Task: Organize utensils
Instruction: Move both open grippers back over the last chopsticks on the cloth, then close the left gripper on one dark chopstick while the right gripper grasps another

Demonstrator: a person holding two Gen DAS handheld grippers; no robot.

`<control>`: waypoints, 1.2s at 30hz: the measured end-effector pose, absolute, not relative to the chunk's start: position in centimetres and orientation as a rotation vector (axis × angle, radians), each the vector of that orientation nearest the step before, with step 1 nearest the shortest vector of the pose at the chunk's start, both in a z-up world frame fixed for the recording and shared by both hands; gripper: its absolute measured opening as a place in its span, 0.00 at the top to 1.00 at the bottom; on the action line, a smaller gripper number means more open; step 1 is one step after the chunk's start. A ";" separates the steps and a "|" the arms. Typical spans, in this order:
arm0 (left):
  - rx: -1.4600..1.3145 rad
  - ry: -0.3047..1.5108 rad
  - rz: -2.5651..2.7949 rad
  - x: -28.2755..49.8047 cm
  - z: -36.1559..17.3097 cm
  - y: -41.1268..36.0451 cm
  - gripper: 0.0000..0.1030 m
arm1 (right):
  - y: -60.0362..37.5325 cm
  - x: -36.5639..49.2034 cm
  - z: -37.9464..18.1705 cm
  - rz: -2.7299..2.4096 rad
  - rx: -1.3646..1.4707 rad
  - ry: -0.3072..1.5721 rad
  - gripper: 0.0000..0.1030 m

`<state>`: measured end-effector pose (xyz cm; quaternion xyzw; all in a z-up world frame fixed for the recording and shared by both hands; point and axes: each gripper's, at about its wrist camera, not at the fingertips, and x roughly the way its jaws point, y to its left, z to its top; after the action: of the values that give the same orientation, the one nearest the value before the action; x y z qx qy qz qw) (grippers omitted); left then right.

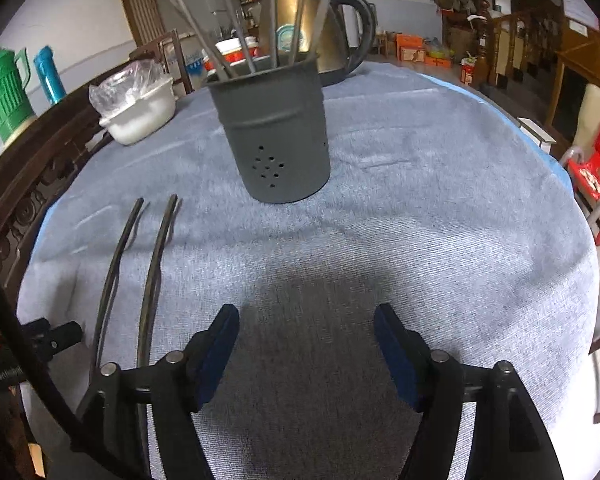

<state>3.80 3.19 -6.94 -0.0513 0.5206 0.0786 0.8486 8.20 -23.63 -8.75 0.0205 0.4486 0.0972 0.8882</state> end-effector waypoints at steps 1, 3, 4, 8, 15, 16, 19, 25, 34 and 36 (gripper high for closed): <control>-0.108 1.098 0.170 3.7 -7.0 3.2 0.08 | -23.4 8.3 -8.8 0.201 0.032 0.939 0.24; -0.106 1.098 0.170 3.6 -7.1 3.2 0.06 | -23.3 8.3 -8.8 0.201 0.023 0.948 0.22; -0.108 1.102 0.170 3.7 -7.1 3.2 0.05 | -23.2 8.4 -8.8 0.202 0.021 0.955 0.21; -0.141 1.118 0.169 3.7 -7.0 3.6 0.04 | -23.1 8.9 -8.5 0.215 0.026 1.005 0.21; -0.217 1.097 0.234 3.7 -5.5 6.2 0.04 | -20.9 10.4 -6.5 0.357 0.097 1.083 0.22; -0.217 1.106 0.243 3.8 -5.6 6.5 0.04 | -20.3 10.7 -6.3 0.375 0.091 1.094 0.24; -0.233 1.125 0.255 3.6 -5.6 6.6 0.04 | -17.8 11.7 -6.0 0.412 0.068 1.148 0.55; -0.252 1.142 0.235 3.6 -5.9 7.3 0.04 | -13.9 13.9 -7.4 0.424 0.007 1.267 0.64; -0.262 1.181 0.165 5.5 -5.4 7.2 0.09 | -14.8 15.6 -8.7 0.435 0.041 1.391 0.94; -0.278 1.207 0.117 6.4 -4.9 6.7 0.10 | -16.5 15.4 -8.7 0.415 0.027 1.395 0.94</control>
<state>6.42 6.73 -4.88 -0.1300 0.5653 0.0547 0.8127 15.40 -16.52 -8.73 0.0122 0.6374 0.1898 0.7467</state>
